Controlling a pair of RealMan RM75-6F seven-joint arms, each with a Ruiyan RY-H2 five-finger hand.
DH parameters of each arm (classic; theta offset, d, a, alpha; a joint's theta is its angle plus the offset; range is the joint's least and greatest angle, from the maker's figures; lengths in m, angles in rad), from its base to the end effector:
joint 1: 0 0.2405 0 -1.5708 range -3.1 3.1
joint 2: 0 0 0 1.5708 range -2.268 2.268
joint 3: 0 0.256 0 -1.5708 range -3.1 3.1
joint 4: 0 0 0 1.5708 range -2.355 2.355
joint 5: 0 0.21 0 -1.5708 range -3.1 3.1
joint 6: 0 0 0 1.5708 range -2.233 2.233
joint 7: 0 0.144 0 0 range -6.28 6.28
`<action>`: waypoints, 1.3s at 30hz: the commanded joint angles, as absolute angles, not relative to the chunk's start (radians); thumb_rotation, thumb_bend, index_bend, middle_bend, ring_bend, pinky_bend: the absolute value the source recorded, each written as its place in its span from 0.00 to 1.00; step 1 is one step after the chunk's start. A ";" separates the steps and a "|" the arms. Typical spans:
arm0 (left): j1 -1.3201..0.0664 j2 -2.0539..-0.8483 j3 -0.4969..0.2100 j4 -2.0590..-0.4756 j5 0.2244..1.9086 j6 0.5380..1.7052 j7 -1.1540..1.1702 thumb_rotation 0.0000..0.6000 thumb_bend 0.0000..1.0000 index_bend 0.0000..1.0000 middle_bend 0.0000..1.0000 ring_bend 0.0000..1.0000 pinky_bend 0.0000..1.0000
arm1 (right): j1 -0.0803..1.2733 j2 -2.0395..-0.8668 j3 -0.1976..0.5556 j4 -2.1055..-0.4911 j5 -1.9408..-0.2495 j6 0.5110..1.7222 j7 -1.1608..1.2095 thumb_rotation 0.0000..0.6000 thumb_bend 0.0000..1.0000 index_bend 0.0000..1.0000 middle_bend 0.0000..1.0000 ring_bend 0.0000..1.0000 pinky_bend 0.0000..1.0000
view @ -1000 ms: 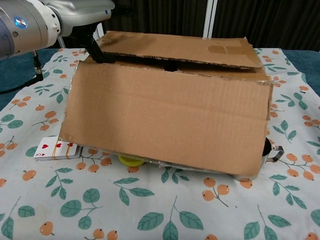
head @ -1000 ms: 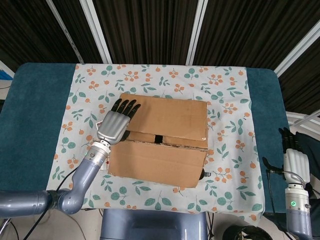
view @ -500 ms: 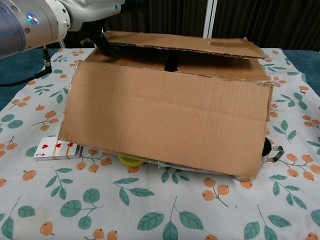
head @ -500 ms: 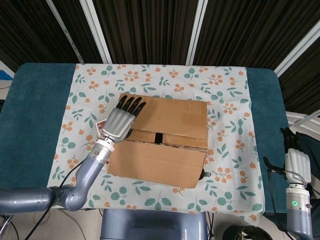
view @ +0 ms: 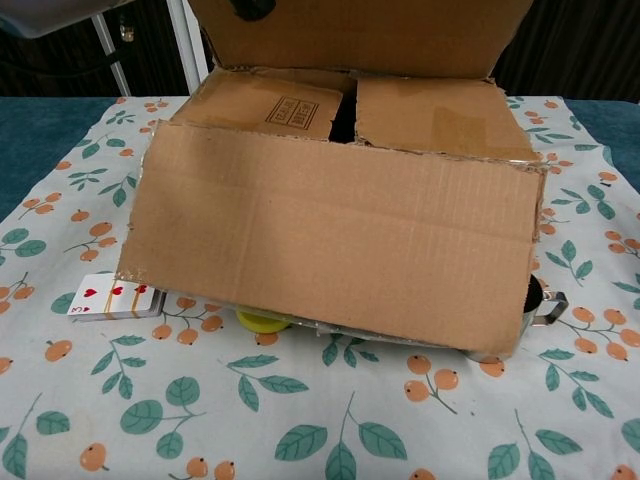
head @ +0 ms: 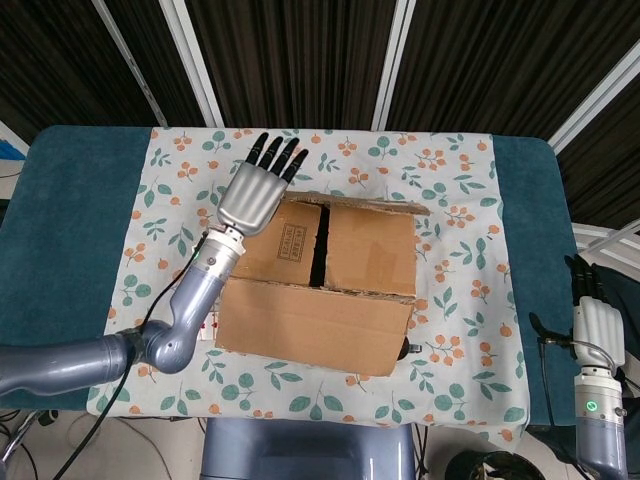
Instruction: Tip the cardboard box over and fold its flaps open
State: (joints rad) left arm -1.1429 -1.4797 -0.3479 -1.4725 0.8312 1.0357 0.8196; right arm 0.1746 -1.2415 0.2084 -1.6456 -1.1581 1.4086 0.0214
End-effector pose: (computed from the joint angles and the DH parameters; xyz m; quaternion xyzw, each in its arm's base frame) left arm 0.0031 0.4256 0.0486 -0.7420 -0.1550 -0.3898 0.5230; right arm -0.3099 -0.2338 0.1422 0.4525 -0.4828 0.4351 0.6106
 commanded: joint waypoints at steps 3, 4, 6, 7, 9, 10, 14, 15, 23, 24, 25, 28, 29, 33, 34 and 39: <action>-1.220 -1.532 -0.372 -1.298 0.799 0.967 0.840 1.00 0.46 0.00 0.00 0.00 0.00 | 0.173 -1.241 0.210 -1.646 -1.153 1.400 0.024 1.00 0.32 0.01 0.00 0.03 0.24; -1.230 -1.543 -0.374 -1.270 0.793 0.957 0.840 1.00 0.46 0.00 0.00 0.00 0.00 | 0.173 -1.241 0.211 -1.647 -1.151 1.399 0.024 1.00 0.32 0.01 0.00 0.03 0.24; -1.256 -1.569 -0.375 -1.199 0.785 0.935 0.845 1.00 0.46 0.00 0.00 0.00 0.00 | 0.172 -1.240 0.215 -1.647 -1.146 1.396 0.025 1.00 0.32 0.01 0.00 0.03 0.24; -1.267 -1.579 -0.376 -1.170 0.783 0.927 0.845 1.00 0.46 0.00 0.00 0.00 0.00 | 0.171 -1.239 0.217 -1.648 -1.143 1.396 0.026 1.00 0.32 0.01 0.00 0.03 0.25; -1.290 -1.605 -0.381 -1.098 0.775 0.907 0.843 1.00 0.46 0.00 0.00 0.00 0.00 | 0.170 -1.238 0.221 -1.649 -1.137 1.393 0.029 1.00 0.32 0.01 0.00 0.03 0.24; -1.299 -1.615 -0.384 -1.071 0.770 0.899 0.841 1.00 0.46 0.00 0.00 0.00 0.00 | 0.170 -1.238 0.222 -1.649 -1.135 1.392 0.029 1.00 0.32 0.01 0.00 0.03 0.24; -1.332 -1.661 -0.391 -0.955 0.750 0.864 0.834 1.00 0.45 0.00 0.00 0.00 0.00 | 0.169 -1.236 0.227 -1.648 -1.131 1.389 0.031 1.00 0.32 0.01 0.00 0.03 0.24; -1.340 -1.675 -0.389 -0.923 0.750 0.855 0.831 1.00 0.44 0.00 0.00 0.00 0.00 | 0.168 -1.236 0.228 -1.647 -1.130 1.388 0.030 1.00 0.32 0.01 0.00 0.03 0.24; -1.377 -1.735 -0.390 -0.798 0.794 0.841 0.770 1.00 0.42 0.00 0.00 0.00 0.00 | 0.166 -1.235 0.235 -1.648 -1.123 1.382 0.032 1.00 0.32 0.01 0.00 0.03 0.25; -1.381 -1.738 -0.392 -0.790 0.800 0.840 0.760 1.00 0.42 0.00 0.00 0.00 0.00 | 0.166 -1.235 0.235 -1.648 -1.122 1.381 0.033 1.00 0.32 0.01 0.00 0.03 0.25; -1.387 -1.743 -0.394 -0.777 0.808 0.838 0.748 1.00 0.42 0.00 0.00 0.00 0.00 | 0.165 -1.235 0.236 -1.649 -1.120 1.380 0.034 1.00 0.32 0.01 0.00 0.03 0.25; -1.399 -1.751 -0.396 -0.751 0.825 0.832 0.728 1.00 0.42 0.00 0.00 0.00 0.00 | 0.165 -1.235 0.237 -1.650 -1.119 1.376 0.036 1.00 0.32 0.01 0.00 0.03 0.24; -1.402 -1.753 -0.397 -0.745 0.829 0.831 0.723 1.00 0.42 0.00 0.00 0.00 0.00 | 0.165 -1.235 0.237 -1.650 -1.119 1.375 0.036 1.00 0.32 0.01 0.00 0.03 0.24; -1.414 -1.759 -0.405 -0.724 0.840 0.827 0.701 1.00 0.42 0.00 0.00 0.00 0.00 | 0.164 -1.235 0.240 -1.649 -1.115 1.372 0.036 1.00 0.32 0.01 0.00 0.03 0.24; -1.416 -1.759 -0.407 -0.722 0.843 0.827 0.697 1.00 0.42 0.00 0.00 0.00 0.00 | 0.164 -1.235 0.241 -1.649 -1.113 1.371 0.037 1.00 0.32 0.01 0.00 0.03 0.24; -1.421 -1.761 -0.406 -0.705 0.855 0.820 0.690 1.00 0.42 0.00 0.00 0.00 0.00 | 0.164 -1.235 0.243 -1.651 -1.108 1.362 0.041 1.00 0.32 0.01 0.00 0.03 0.24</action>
